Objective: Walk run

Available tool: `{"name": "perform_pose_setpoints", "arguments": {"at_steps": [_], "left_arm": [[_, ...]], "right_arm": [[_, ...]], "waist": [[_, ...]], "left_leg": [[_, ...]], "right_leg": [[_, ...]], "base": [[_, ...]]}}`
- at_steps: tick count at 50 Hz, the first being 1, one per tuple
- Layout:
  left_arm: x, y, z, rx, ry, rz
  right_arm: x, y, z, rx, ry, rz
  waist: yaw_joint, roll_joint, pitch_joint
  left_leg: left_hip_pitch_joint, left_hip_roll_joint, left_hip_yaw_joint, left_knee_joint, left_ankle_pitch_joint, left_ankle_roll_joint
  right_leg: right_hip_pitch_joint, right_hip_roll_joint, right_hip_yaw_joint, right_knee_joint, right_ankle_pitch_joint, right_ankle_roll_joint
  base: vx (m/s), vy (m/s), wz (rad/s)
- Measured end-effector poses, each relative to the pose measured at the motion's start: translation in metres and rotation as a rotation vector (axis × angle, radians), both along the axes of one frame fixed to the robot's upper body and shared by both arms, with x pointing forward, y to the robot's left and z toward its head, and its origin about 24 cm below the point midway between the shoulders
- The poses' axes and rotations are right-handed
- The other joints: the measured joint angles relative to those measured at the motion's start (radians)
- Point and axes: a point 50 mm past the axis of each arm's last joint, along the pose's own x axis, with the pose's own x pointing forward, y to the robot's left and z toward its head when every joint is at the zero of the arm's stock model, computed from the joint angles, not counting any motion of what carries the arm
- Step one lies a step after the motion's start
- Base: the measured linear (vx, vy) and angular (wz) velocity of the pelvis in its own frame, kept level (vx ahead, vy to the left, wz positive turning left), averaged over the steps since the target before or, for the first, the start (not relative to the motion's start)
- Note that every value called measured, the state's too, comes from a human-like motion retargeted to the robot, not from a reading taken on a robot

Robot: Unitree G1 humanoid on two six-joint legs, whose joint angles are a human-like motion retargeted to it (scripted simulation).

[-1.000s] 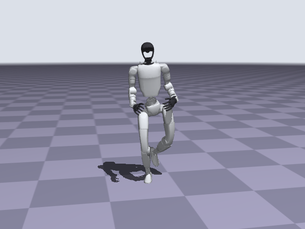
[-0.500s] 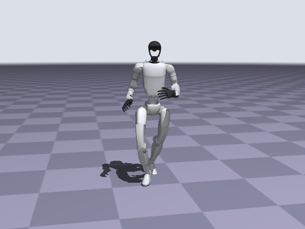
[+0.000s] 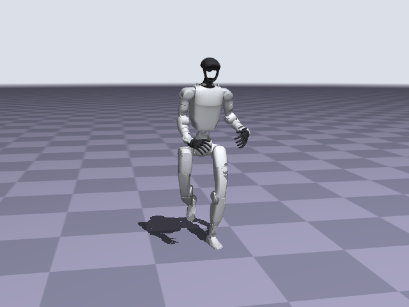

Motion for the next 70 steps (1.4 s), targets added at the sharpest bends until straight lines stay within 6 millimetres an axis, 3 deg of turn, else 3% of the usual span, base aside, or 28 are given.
{"name": "perform_pose_setpoints", "arguments": {"at_steps": [3,5,6,8,11,13,15,17,20,23,25,29,32,34,35,36,39,42,45,47,50,53,56,58,61,65,67,70], "left_arm": [[0.029,-0.012,0.009,0.067,-0.047,-0.060],[0.045,-0.028,0.016,-0.015,-0.087,-0.074],[0.050,-0.030,0.024,-0.033,-0.128,-0.071],[0.054,-0.033,0.039,-0.044,-0.199,-0.082],[0.048,-0.044,0.048,-0.090,-0.249,-0.084],[0.041,-0.050,0.048,-0.158,-0.249,-0.067],[0.033,-0.046,0.049,-0.182,-0.245,-0.045],[0.023,-0.030,0.044,-0.146,-0.219,0.014],[-0.018,-0.006,0.001,-0.077,-0.016,0.125],[-0.063,-0.003,-0.038,-0.107,0.210,0.156],[-0.083,-0.006,-0.054,-0.222,0.284,0.216],[-0.099,0.005,-0.052,-0.289,0.264,0.302],[-0.083,0.025,-0.028,-0.168,0.158,0.247],[-0.061,0.030,-0.014,-0.100,0.082,0.197],[-0.048,0.028,-0.009,-0.078,0.052,0.168],[-0.036,0.023,-0.008,-0.069,0.038,0.130],[-0.010,0.004,-0.006,-0.067,0.022,0.041],[0.012,-0.011,0.007,-0.092,-0.053,0.003],[0.024,-0.025,0.026,-0.085,-0.136,-0.059],[0.024,-0.036,0.034,-0.095,-0.171,-0.093],[0.019,-0.041,0.046,-0.130,-0.220,-0.069],[0.011,-0.035,0.042,-0.178,-0.207,0.016],[-0.013,-0.037,-0.008,-0.161,0.034,0.052],[-0.047,-0.035,-0.046,-0.029,0.274,0.004],[-0.090,-0.015,-0.069,0.074,0.437,0.039],[-0.113,0.022,-0.052,0.034,0.333,0.256],[-0.099,0.030,-0.034,0.021,0.192,0.315],[-0.056,0.021,-0.014,-0.023,0.002,0.287]], "right_arm": [[-0.056,0.000,-0.039,0.130,0.246,-0.078],[-0.083,-0.016,-0.044,0.214,0.302,-0.089],[-0.090,-0.026,-0.043,0.199,0.303,-0.093],[-0.104,-0.046,-0.040,0.148,0.303,-0.110],[-0.118,-0.072,-0.032,0.082,0.262,-0.187],[-0.113,-0.078,-0.020,0.103,0.144,-0.253],[-0.092,-0.076,-0.005,0.142,-0.017,-0.284],[-0.058,-0.061,0.003,0.143,-0.113,-0.227],[-0.034,-0.023,-0.004,0.216,-0.057,-0.101],[-0.008,-0.001,0.012,0.408,-0.069,-0.044],[0.012,0.002,0.036,0.388,-0.159,0.020],[0.021,0.016,0.059,0.140,-0.235,0.179],[0.017,0.017,0.056,0.053,-0.257,0.179],[0.007,0.009,0.039,0.033,-0.211,0.131],[-0.002,0.004,0.027,0.018,-0.161,0.107],[-0.013,-0.002,0.012,0.000,-0.089,0.076],[-0.069,-0.015,-0.042,-0.051,0.251,0.020],[-0.111,-0.025,-0.062,0.038,0.521,0.060],[-0.121,-0.062,-0.045,0.122,0.393,-0.154],[-0.125,-0.081,-0.032,0.154,0.261,-0.312],[-0.112,-0.087,-0.018,0.154,0.098,-0.388],[-0.065,-0.060,-0.007,0.137,-0.015,-0.210],[-0.032,-0.030,0.001,0.208,-0.057,-0.069],[-0.015,-0.013,0.009,0.302,-0.083,-0.023],[0.005,0.004,0.034,0.382,-0.176,0.043],[0.008,0.018,0.055,0.223,-0.232,0.174],[0.010,0.015,0.054,0.130,-0.208,0.168],[0.010,0.004,0.046,0.123,-0.179,0.090]], "waist": [[-0.095,0.034,-0.021],[-0.232,0.024,-0.088],[-0.282,0.025,-0.100],[-0.373,0.045,-0.106],[-0.510,0.096,-0.091],[-0.569,0.096,-0.075],[-0.567,0.050,-0.048],[-0.562,-0.010,-0.021],[-0.448,-0.090,-0.061],[-0.272,-0.092,-0.051],[-0.173,-0.047,-0.049],[0.009,-0.066,-0.030],[0.087,-0.073,-0.019],[0.078,-0.037,-0.017],[0.079,-0.010,-0.011],[0.035,-0.001,-0.023],[-0.059,0.036,-0.055],[-0.280,0.062,-0.153],[-0.439,0.102,-0.146],[-0.529,0.134,-0.132],[-0.621,0.120,-0.105],[-0.610,0.021,-0.084],[-0.506,-0.017,-0.094],[-0.377,-0.028,-0.107],[-0.227,-0.004,-0.115],[0.001,-0.073,-0.072],[0.106,-0.076,-0.043],[0.114,-0.022,-0.017]], "left_leg": [[0.102,0.063,-0.035,0.165,-0.211,-0.066],[0.180,-0.013,-0.058,0.109,-0.255,-0.081],[0.249,-0.043,-0.050,0.026,-0.228,-0.088],[0.409,-0.082,-0.030,-0.134,-0.101,-0.119],[0.584,-0.077,-0.089,-0.253,0.324,-0.267],[0.667,-0.061,-0.023,-0.258,0.568,-0.310],[0.711,-0.110,0.041,-0.175,0.675,-0.292],[0.671,-0.167,0.065,0.007,0.592,-0.313],[0.518,-0.169,0.232,0.313,0.412,-0.234],[0.240,-0.077,0.181,0.513,0.234,-0.211],[0.090,0.012,0.150,0.466,0.139,-0.175],[-0.044,0.045,0.181,0.032,0.068,-0.127],[-0.081,0.059,0.126,-0.224,0.060,-0.162],[-0.089,0.068,0.080,-0.205,0.136,-0.106],[-0.090,0.067,0.049,-0.151,0.218,-0.038],[-0.107,0.086,0.020,0.004,0.055,-0.035],[-0.007,0.125,-0.030,0.208,-0.184,-0.080],[0.154,0.056,-0.020,0.099,-0.229,-0.118],[0.416,-0.037,-0.024,-0.158,0.046,-0.190],[0.548,-0.039,-0.043,-0.234,0.384,-0.319],[0.679,-0.045,0.019,-0.245,0.670,-0.406],[0.667,-0.141,0.093,0.012,0.593,-0.390],[0.522,-0.105,0.232,0.351,0.414,-0.262],[0.347,-0.087,0.196,0.520,0.303,-0.252],[0.119,-0.005,0.142,0.513,0.166,-0.231],[0.008,0.058,0.269,0.097,0.108,-0.155],[-0.007,0.044,0.240,-0.155,0.075,-0.146],[-0.038,0.068,0.098,-0.259,0.148,-0.202]], "right_leg": [[-0.252,0.008,0.058,0.371,-0.191,0.005],[-0.515,-0.077,0.098,0.523,-0.334,0.006],[-0.592,-0.127,0.085,0.494,-0.375,-0.044],[-0.694,-0.217,-0.004,0.365,-0.445,-0.144],[-0.754,-0.235,-0.077,0.004,-0.498,-0.197],[-0.750,-0.216,-0.010,-0.219,-0.530,-0.177],[-0.727,-0.222,0.059,-0.308,-0.526,-0.176],[-0.718,-0.246,0.104,-0.235,-0.356,-0.255],[-0.695,-0.301,0.236,0.031,-0.664,-0.215],[-0.478,-0.301,0.134,-0.036,-0.752,-0.162],[-0.298,-0.179,0.064,-0.219,-0.666,-0.130],[-0.045,-0.076,0.113,-0.440,-0.189,-0.008],[0.061,-0.077,0.007,-0.425,0.078,0.020],[0.052,-0.018,0.013,-0.285,0.114,-0.023],[0.032,0.016,0.015,-0.174,0.085,-0.055],[-0.035,0.033,0.011,-0.035,0.036,-0.049],[-0.252,0.001,0.010,0.371,-0.133,-0.063],[-0.565,-0.125,-0.021,0.511,-0.311,-0.089],[-0.719,-0.192,-0.069,0.293,-0.415,-0.133],[-0.755,-0.198,-0.103,0.014,-0.457,-0.153],[-0.740,-0.199,-0.040,-0.297,-0.522,-0.133],[-0.730,-0.212,0.137,-0.264,-0.424,-0.220],[-0.680,-0.277,0.193,0.012,-0.691,-0.205],[-0.534,-0.278,0.186,-0.023,-0.772,-0.166],[-0.270,-0.155,0.107,-0.257,-0.652,-0.109],[-0.018,-0.110,0.124,-0.454,-0.081,0.047],[0.066,-0.102,0.047,-0.467,0.087,0.074],[0.092,-0.022,-0.031,-0.300,0.192,0.001]], "base": [[2.14,-0.27,0.52],[2.13,-0.24,0.69],[2.15,-0.30,0.35],[1.76,-0.24,0.35],[1.70,-0.24,1.08],[1.80,-0.28,0.41],[1.71,-0.18,-0.61],[2.07,-0.20,-0.94],[2.39,-0.21,-0.85],[2.57,-0.08,0.00],[1.89,-0.01,-0.17],[1.94,-0.10,-1.05],[1.72,-0.16,-0.60],[1.63,-0.13,0.55],[2.58,-0.16,0.90],[3.03,-0.24,1.01],[2.73,-0.34,0.31],[2.09,-0.24,0.73],[1.84,-0.16,0.80],[2.11,-0.23,0.97],[1.95,-0.39,0.16],[2.30,-0.36,-1.05],[2.43,-0.02,-0.67],[2.75,0.03,-0.35],[2.21,0.05,0.02],[2.06,-0.13,-1.30],[1.95,-0.08,-1.23],[1.64,-0.13,0.39]]}}
